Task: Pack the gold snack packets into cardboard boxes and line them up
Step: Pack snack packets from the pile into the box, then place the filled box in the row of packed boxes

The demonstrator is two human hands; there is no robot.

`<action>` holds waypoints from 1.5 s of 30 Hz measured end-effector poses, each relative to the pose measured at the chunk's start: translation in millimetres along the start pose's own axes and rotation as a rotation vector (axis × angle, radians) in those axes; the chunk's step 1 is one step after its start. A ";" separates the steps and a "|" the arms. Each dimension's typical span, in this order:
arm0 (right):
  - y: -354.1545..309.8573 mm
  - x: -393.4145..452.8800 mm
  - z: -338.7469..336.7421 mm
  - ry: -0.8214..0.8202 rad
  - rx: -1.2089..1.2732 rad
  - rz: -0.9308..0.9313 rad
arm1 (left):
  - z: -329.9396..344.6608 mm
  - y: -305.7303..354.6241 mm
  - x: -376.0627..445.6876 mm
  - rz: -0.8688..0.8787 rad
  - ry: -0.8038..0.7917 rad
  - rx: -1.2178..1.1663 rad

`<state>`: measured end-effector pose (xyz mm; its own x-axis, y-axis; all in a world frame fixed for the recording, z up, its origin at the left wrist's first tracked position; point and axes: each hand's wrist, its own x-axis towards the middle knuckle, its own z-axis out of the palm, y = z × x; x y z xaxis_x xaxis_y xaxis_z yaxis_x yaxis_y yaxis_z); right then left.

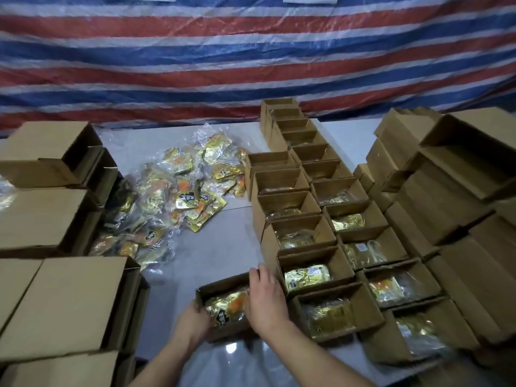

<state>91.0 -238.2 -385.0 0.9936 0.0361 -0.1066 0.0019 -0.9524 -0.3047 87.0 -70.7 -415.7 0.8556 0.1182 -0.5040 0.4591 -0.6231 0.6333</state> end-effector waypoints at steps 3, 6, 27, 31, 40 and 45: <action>0.1 -2.0 2.3 0.011 0.010 0.075 | -4.8 4.2 -9.1 0.016 -0.004 0.023; 1.7 -6.3 3.4 -0.089 0.102 0.123 | -5.7 -1.2 -26.5 0.004 -0.020 -0.049; 102.7 -148.3 -9.3 -0.329 -0.096 -0.101 | 86.9 -26.5 -154.2 -0.129 0.037 -0.066; 138.8 -173.2 -13.8 -0.192 0.092 0.086 | 119.4 -19.2 -160.5 -0.092 0.014 -0.035; 191.2 -168.2 -31.6 -0.023 0.368 0.549 | 185.0 53.7 -160.1 -0.103 -0.112 -0.140; 201.1 -151.9 -43.3 -0.067 0.324 0.570 | 192.2 83.2 -147.7 -0.106 -0.166 -0.188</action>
<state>-54.8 -448.3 -389.1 0.8198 -0.4180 -0.3915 -0.5669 -0.6891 -0.4514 -47.1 -288.6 -401.5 0.7563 0.0371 -0.6532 0.5938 -0.4579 0.6616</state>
